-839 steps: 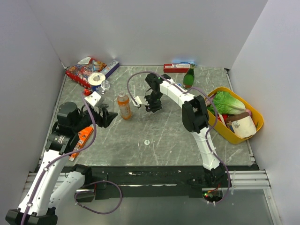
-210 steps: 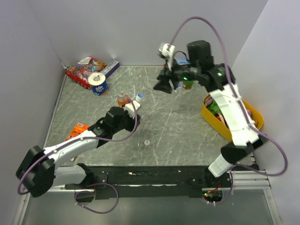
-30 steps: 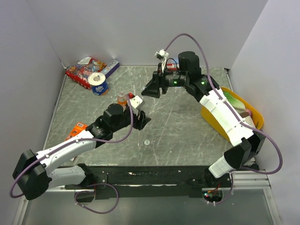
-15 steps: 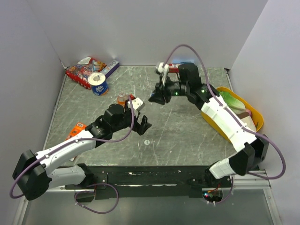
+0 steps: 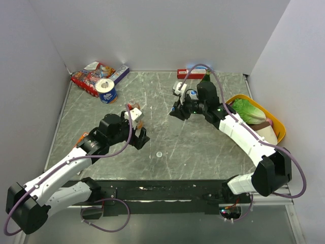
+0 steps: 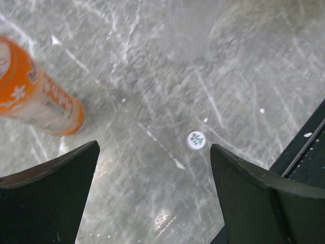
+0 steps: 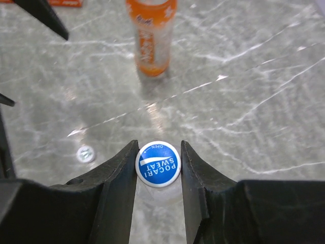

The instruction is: Screw on the bottle caps

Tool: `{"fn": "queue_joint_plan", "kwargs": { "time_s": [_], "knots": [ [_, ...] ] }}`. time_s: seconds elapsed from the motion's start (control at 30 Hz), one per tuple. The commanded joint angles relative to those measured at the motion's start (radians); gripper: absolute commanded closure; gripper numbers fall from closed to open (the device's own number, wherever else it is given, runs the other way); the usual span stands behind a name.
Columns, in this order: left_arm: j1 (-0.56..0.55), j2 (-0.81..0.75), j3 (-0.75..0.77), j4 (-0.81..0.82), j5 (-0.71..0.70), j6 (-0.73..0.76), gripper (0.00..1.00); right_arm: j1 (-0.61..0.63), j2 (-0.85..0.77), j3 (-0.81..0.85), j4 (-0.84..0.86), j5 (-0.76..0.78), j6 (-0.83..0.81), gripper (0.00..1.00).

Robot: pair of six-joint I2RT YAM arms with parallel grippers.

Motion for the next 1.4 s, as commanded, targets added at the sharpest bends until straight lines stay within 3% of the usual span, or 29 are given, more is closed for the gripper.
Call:
{"fn": "queue_joint_plan", "kwargs": {
  "time_s": [0.0,0.4,0.73,0.97,1.2,1.37],
  "knots": [
    [0.047,0.01,0.038,-0.038,0.022,0.018,0.04,-0.034,0.013,-0.027,0.219,-0.015,0.002,0.85],
    [0.136,0.044,0.093,-0.066,0.035,0.041,0.04,-0.056,0.119,-0.021,0.279,-0.011,0.048,0.75],
    [0.185,0.05,0.099,-0.047,0.06,0.041,0.04,-0.056,0.141,-0.006,0.244,0.025,0.049,0.43],
    [0.192,0.04,0.096,-0.047,0.074,0.041,0.04,-0.057,0.145,0.039,0.216,0.034,0.051,0.37],
    [0.242,0.008,0.176,-0.055,0.041,0.028,0.04,-0.053,0.171,0.259,0.166,-0.018,0.078,0.25],
    [0.375,-0.006,0.271,-0.063,0.009,-0.028,0.04,0.033,0.256,0.389,0.141,-0.015,0.146,0.2]
  ]
}}
